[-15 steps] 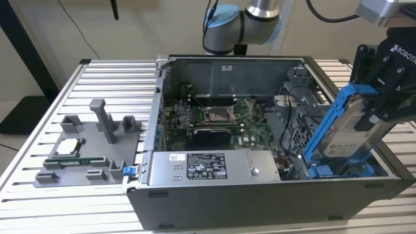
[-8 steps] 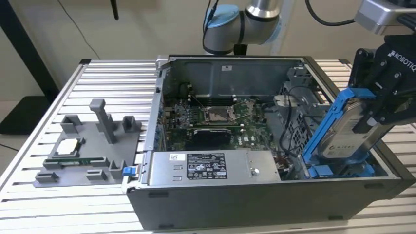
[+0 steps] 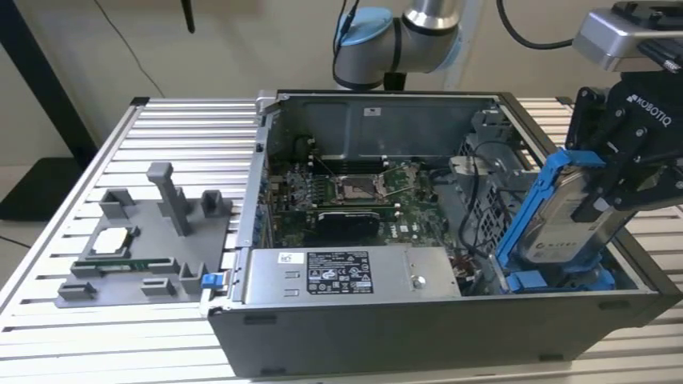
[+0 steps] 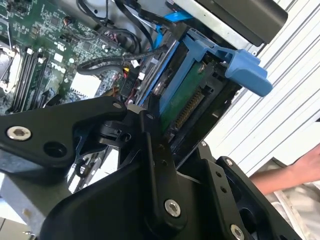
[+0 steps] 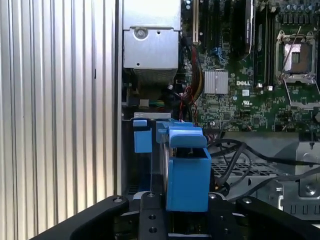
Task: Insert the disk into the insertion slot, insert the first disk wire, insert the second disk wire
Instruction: 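Insert the disk into the insertion slot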
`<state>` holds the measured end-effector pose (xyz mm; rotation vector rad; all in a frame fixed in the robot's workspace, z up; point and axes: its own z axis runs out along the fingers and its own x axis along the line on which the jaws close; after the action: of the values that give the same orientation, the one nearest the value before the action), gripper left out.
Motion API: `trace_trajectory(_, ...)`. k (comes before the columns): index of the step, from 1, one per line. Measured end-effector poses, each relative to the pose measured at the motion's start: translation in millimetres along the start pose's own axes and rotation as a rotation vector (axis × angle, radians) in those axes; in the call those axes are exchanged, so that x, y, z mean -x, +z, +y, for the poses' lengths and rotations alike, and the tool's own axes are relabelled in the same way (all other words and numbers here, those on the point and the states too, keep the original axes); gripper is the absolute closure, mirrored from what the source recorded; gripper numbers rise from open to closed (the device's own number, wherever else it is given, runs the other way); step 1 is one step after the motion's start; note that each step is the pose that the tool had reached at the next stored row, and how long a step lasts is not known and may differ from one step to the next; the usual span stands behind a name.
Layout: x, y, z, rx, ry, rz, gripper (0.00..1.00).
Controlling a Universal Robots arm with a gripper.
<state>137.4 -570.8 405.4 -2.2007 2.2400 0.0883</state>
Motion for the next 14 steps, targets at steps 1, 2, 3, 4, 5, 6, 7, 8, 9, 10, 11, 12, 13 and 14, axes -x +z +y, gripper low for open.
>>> trace_trajectory(1,-0.1,1.5,-0.2,0.0002,0.0,-0.0004,1.0)
trace_trajectory(2,0.0,2.0,-0.4,0.0004,0.0,0.0004,1.0)
trace_trajectory(3,-0.1,3.0,-0.5,0.0004,0.0,0.0006,1.0)
trace_trajectory(4,-0.2,4.2,-0.6,0.0004,0.0,0.001,1.0)
trace_trajectory(5,-0.1,5.5,-0.6,0.0005,0.0,0.0019,1.0)
trace_trajectory(6,-0.2,7.2,-0.8,0.0003,0.0,0.0019,1.0)
trace_trajectory(7,-0.4,10.4,-1.3,0.0003,0.0,-0.0007,1.0)
trace_trajectory(8,-0.5,11.8,-1.6,0.0004,0.0,-0.0001,1.0)
trace_trajectory(9,-0.8,12.4,-2.1,0.0005,0.0,0.0006,1.0)
trace_trajectory(10,-1.3,12.9,-2.5,0.0005,0.0,0.0008,1.0)
trace_trajectory(11,-1.9,14.3,-2.9,0.0004,0.0,-0.0003,1.0)
trace_trajectory(12,-2.4,15.0,-3.2,0.0004,0.0,0.0002,1.0)
trace_trajectory(13,-2.9,16.1,-3.4,0.0003,0.0,-0.0001,1.0)
trace_trajectory(14,-3.2,16.3,-3.5,0.0002,0.0,0.0004,1.0)
